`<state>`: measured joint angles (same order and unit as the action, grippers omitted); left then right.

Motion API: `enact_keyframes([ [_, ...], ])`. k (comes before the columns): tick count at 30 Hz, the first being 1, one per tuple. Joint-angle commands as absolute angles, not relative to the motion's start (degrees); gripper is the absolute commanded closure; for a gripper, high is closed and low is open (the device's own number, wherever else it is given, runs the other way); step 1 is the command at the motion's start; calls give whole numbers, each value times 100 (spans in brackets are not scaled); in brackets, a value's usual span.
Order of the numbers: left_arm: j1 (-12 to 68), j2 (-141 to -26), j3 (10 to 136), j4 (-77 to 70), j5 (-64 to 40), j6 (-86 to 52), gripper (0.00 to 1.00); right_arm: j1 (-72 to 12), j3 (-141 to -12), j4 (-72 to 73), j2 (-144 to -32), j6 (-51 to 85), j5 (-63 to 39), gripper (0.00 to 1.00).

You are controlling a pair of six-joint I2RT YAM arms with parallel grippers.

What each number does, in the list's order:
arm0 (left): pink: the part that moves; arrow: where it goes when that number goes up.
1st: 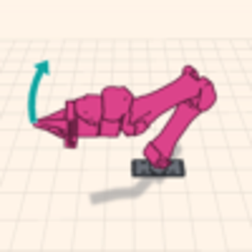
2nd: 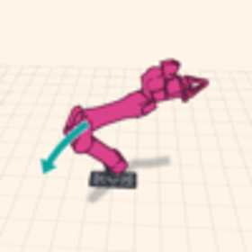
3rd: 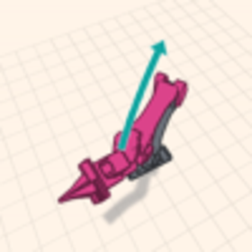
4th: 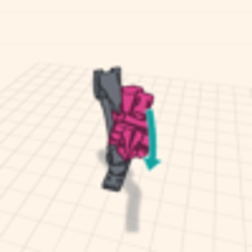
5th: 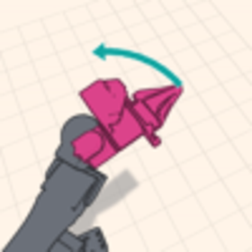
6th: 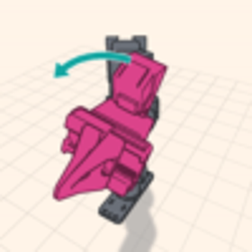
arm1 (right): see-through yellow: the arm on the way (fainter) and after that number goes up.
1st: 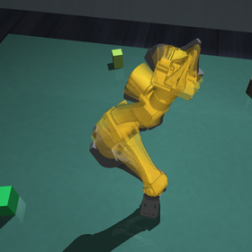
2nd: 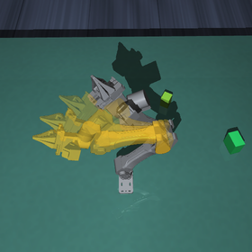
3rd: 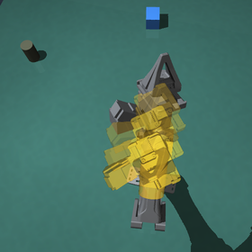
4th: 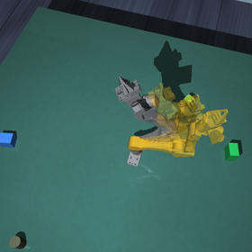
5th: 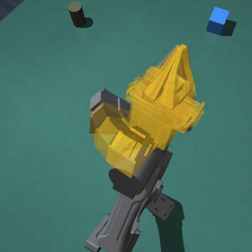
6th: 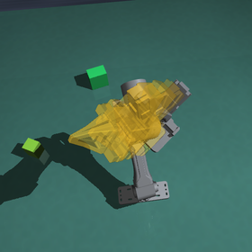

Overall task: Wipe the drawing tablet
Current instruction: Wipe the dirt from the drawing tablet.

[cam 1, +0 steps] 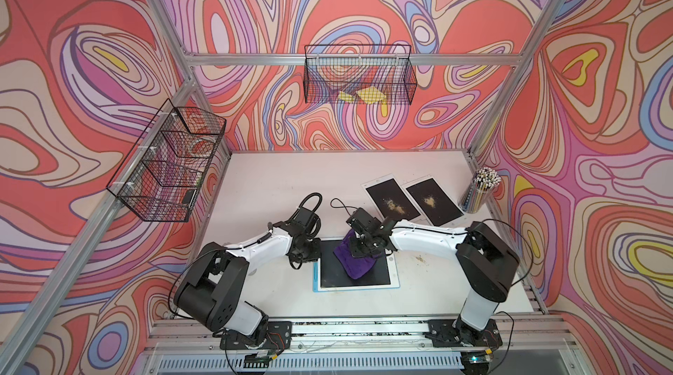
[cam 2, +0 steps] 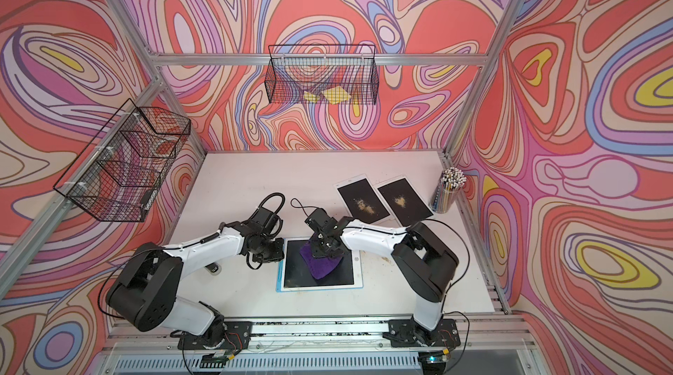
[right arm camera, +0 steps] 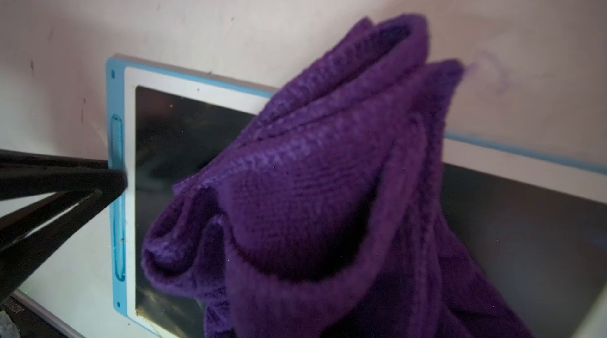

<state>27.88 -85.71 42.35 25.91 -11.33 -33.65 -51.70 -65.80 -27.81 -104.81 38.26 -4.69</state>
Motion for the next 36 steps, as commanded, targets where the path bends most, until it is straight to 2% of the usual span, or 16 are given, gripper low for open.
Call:
enact_keyframes([
  [1, 2813, -8719, 4056, 2755, -972, -3382, 79, -5567, -6852, -2521, -10710, 3909, -872, 100],
  [8, 2813, -8718, 4078, 2786, -958, -3341, 79, -6572, -6672, -2412, -10846, 4133, -1427, 100],
  [12, 2815, -8710, 4087, 2787, -956, -3341, 79, -6951, -6074, -1855, -10424, 4461, -2074, 100],
  [15, 2812, -8698, 4083, 2792, -954, -3339, 79, -6921, -5605, -1565, -9686, 4623, -2096, 100],
  [19, 2816, -8655, 4061, 2804, -923, -3337, 79, -6431, -5328, -1868, -8856, 4504, -1847, 100],
  [25, 2817, -8607, 4060, 2821, -906, -3343, 79, -4881, -4888, -2423, -8034, 4384, -1398, 100],
  [30, 2818, -8617, 4052, 2799, -927, -3350, 79, -4026, -5075, -2358, -8579, 4013, -1453, 100],
  [36, 2814, -8662, 4078, 2787, -940, -3340, 79, -4150, -5411, -1962, -9678, 3819, -1922, 100],
])
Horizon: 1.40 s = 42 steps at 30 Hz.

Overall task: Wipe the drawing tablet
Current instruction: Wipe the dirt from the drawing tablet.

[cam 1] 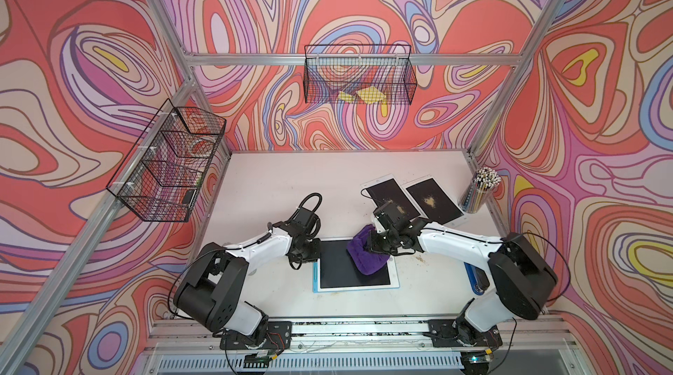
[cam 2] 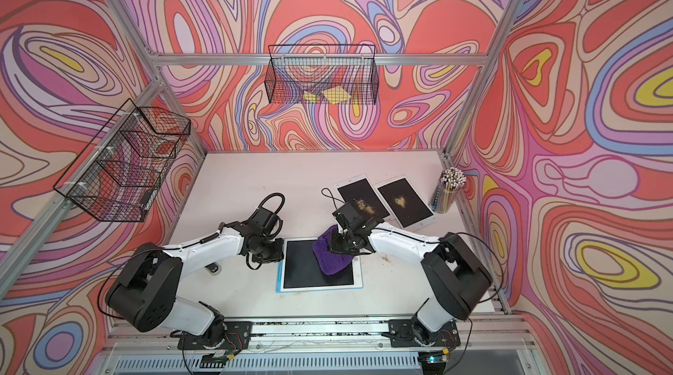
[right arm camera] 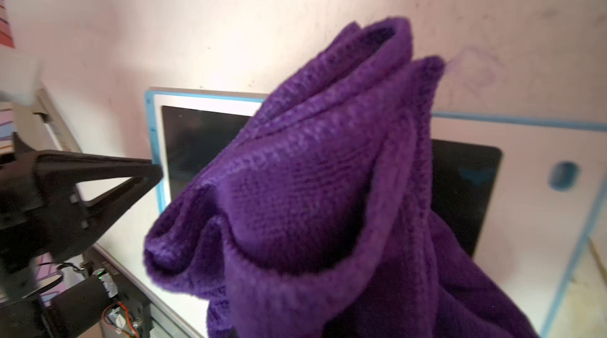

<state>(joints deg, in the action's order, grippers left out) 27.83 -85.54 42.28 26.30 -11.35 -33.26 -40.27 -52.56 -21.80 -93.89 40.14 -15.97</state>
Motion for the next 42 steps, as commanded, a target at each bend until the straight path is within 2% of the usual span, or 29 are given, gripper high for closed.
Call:
enact_keyframes([
  [1, 2813, -8672, 4078, 2788, -948, -3342, 79, -4291, -5448, -1966, -9738, 3819, -1899, 100],
  [5, 2813, -8673, 4061, 2762, -958, -3363, 79, -5188, -5701, -2149, -9904, 3917, -1749, 100],
  [9, 2813, -8682, 4079, 2761, -955, -3359, 79, -6160, -5947, -2203, -10204, 4112, -2015, 100],
  [13, 2819, -8669, 4112, 2811, -942, -3344, 79, -6643, -5362, -447, -10203, 4979, -3712, 100],
  [16, 2817, -8640, 4122, 2841, -923, -3332, 79, -6476, -4737, 393, -9380, 5361, -3950, 100],
  [22, 2810, -8623, 4096, 2822, -921, -3359, 79, -5163, -3826, 483, -8160, 5574, -3853, 100],
  [25, 2805, -8631, 4096, 2815, -933, -3360, 79, -4684, -3658, 500, -7913, 5703, -3806, 100],
  [28, 2810, -8640, 4104, 2808, -932, -3366, 79, -4607, -3705, 1086, -8093, 6048, -3980, 100],
  [31, 2804, -8648, 4142, 2829, -932, -3362, 79, -4623, -3597, 2388, -8535, 6858, -4349, 100],
  [36, 2807, -8631, 4181, 2882, -901, -3323, 79, -4628, -3470, 3776, -9304, 7744, -4629, 100],
  [42, 2806, -8656, 4157, 2848, -911, -3330, 79, -4693, -3346, 4724, -10116, 8336, -4769, 100],
])
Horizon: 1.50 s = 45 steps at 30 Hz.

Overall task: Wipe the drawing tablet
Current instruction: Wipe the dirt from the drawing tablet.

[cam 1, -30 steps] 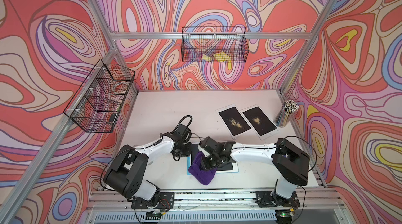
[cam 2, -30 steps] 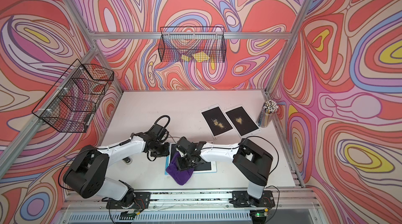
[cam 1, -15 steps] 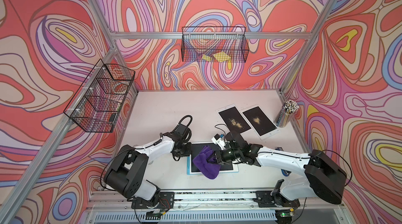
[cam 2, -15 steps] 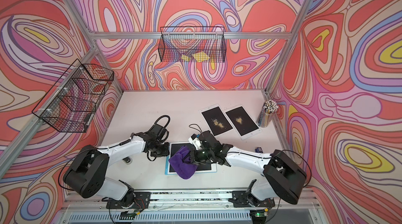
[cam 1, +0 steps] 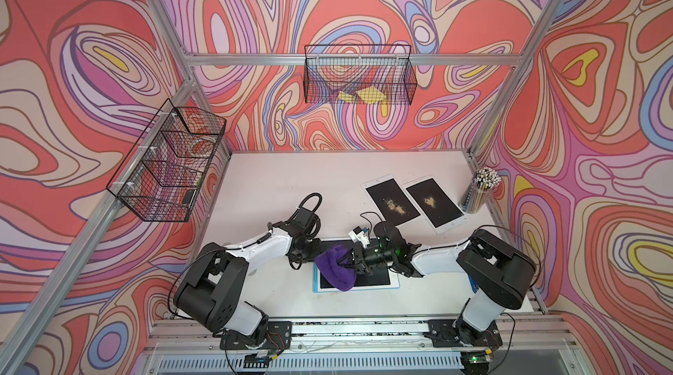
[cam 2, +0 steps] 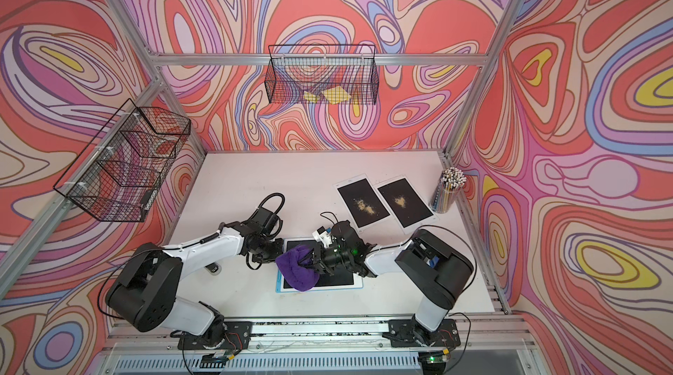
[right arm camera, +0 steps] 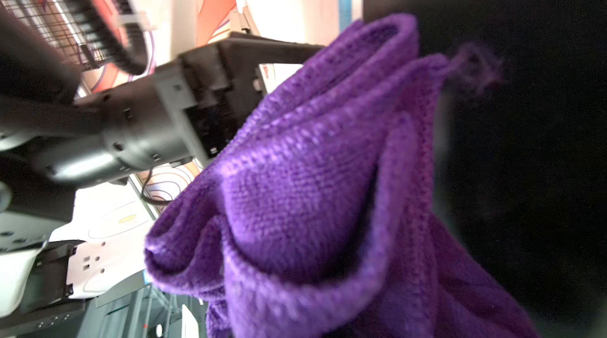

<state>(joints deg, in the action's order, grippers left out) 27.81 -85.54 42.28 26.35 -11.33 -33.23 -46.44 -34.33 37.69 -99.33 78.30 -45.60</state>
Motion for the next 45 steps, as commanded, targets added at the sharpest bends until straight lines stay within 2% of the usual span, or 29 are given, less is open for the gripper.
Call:
enact_keyframes([
  [1, 2810, -8656, 4149, 2839, -919, -3331, 79, -4692, -3288, 4850, -10272, 8438, -4796, 100],
  [4, 2796, -8657, 4154, 2837, -906, -3323, 79, -4662, -3081, 4299, -10354, 8250, -4817, 100],
  [6, 2797, -8657, 4166, 2833, -911, -3323, 79, -4611, -2968, 3133, -10100, 7617, -4684, 100],
  [11, 2793, -8675, 4159, 2822, -922, -3297, 79, -4170, -2884, -207, -8606, 5926, -3865, 100],
  [14, 2779, -8692, 4140, 2803, -940, -3290, 79, -3553, -2651, -1320, -7728, 5519, -3725, 100],
  [20, 2765, -8620, 4096, 2795, -940, -3291, 79, -1681, -2253, -3074, -6419, 4898, -3583, 100],
  [29, 2760, -8522, 4096, 2824, -935, -3317, 79, -1556, -3297, -3329, -5591, 5043, -3435, 100],
  [33, 2763, -8534, 4096, 2827, -927, -3327, 79, -1628, -3458, -2941, -5728, 5298, -3937, 100],
  [37, 2767, -8554, 4091, 2817, -937, -3356, 79, -2220, -3212, -1731, -6118, 6097, -4319, 100],
  [45, 2768, -8605, 4113, 2813, -946, -3387, 79, -3623, -3394, 521, -7551, 7114, -4290, 100],
])
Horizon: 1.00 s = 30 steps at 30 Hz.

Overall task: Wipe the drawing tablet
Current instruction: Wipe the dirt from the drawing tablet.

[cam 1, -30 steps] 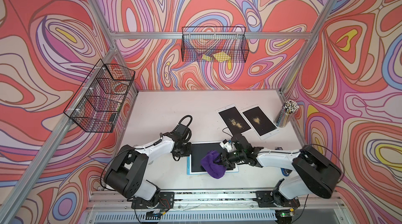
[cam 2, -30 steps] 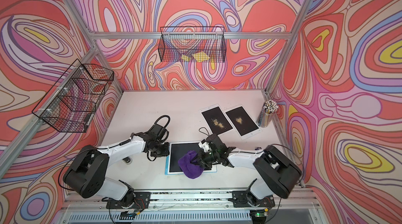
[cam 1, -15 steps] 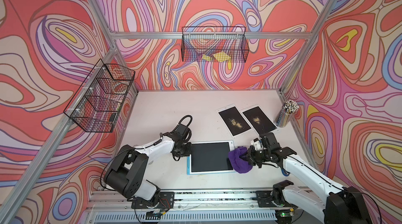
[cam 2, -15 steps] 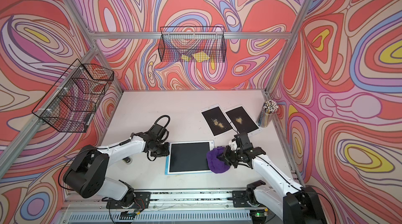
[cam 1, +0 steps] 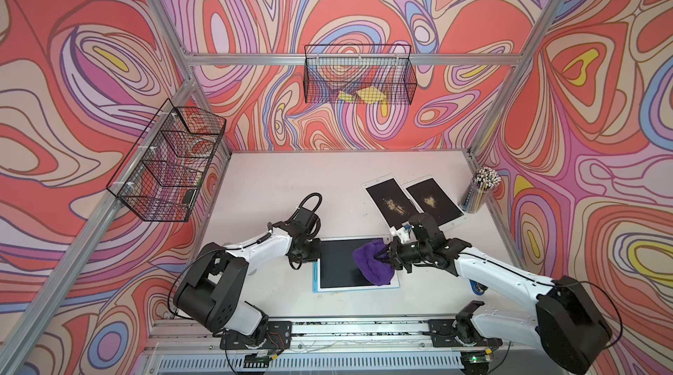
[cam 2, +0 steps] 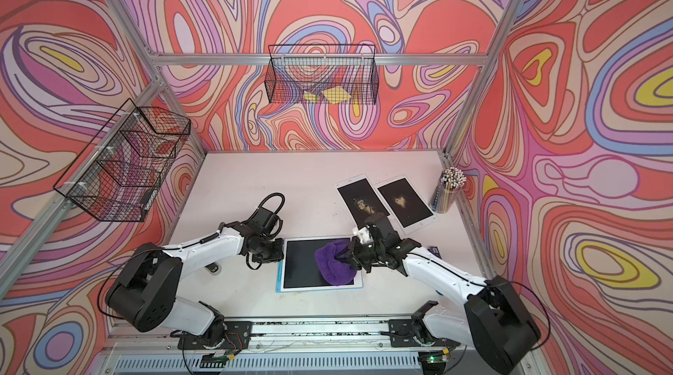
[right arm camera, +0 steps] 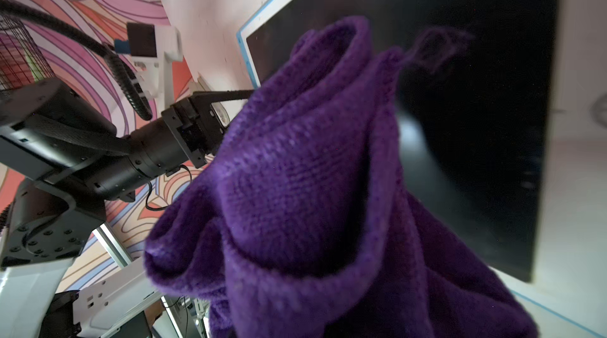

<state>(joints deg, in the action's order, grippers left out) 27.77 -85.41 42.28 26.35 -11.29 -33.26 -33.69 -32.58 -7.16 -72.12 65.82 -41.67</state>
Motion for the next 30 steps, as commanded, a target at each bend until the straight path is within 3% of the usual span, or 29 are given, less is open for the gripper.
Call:
enact_keyframes([
  [1, 2763, -8605, 4113, 2812, -941, -3386, 80, -3718, -3443, 679, -7725, 7191, -4298, 100],
  [3, 2760, -8589, 4121, 2821, -937, -3379, 79, -3918, -3687, 497, -8131, 6977, -4236, 100],
  [8, 2766, -8578, 4131, 2840, -918, -3360, 80, -4340, -4771, -1817, -9024, 5002, -3111, 100],
  [12, 2761, -8587, 4131, 2822, -940, -3361, 80, -4172, -4491, -2272, -9241, 4629, -2525, 100],
  [16, 2762, -8578, 4131, 2812, -944, -3345, 80, -3226, -3516, -2260, -8642, 4532, -2693, 100],
  [20, 2760, -8604, 4158, 2803, -975, -3323, 80, -1812, -2995, -3123, -7447, 4008, -2686, 100],
  [25, 2751, -8622, 4175, 2782, -996, -3312, 80, -1705, -3627, -4214, -6216, 3986, -2351, 100],
  [30, 2754, -8613, 4186, 2785, -971, -3312, 80, -1706, -4316, -4549, -5969, 4004, -2384, 100],
])
